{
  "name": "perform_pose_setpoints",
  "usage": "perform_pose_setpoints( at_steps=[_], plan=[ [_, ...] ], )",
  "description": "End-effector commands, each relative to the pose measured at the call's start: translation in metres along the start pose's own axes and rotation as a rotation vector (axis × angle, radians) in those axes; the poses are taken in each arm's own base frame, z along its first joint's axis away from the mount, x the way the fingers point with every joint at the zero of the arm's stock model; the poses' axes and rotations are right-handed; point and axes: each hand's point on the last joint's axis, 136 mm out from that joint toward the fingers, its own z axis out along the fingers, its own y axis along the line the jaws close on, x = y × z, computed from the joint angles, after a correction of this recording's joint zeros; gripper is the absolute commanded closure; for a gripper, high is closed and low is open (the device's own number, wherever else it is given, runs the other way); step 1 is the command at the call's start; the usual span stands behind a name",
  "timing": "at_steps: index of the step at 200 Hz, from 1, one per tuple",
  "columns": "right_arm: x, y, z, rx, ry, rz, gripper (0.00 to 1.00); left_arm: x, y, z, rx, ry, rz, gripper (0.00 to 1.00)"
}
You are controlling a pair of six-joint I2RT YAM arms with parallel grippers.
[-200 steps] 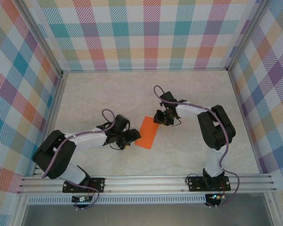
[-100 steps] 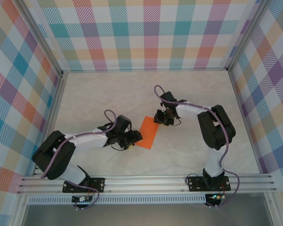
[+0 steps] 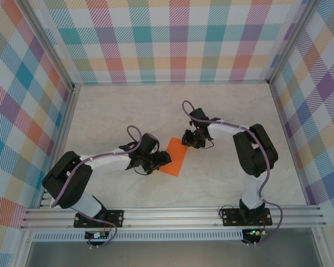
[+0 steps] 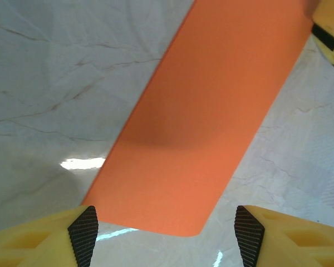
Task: Fold a paper plane with a square sheet of paper (pick it up from the middle)
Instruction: Fold the triangle a second time at the center of the table.
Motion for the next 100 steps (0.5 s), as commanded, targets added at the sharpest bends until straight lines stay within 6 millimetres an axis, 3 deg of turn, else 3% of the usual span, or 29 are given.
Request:
perform_pose_setpoints(
  at_steps=[1, 100],
  plan=[
    [0.026, -0.026, 0.029, 0.07, 0.093, 0.035, 0.7, 0.001, 0.005, 0.005, -0.051, 0.006, 0.018, 0.3],
    [0.028, -0.027, 0.031, 0.066, 0.102, 0.036, 0.7, 0.005, -0.014, 0.017, -0.017, 0.042, 0.065, 0.36]
  ],
)
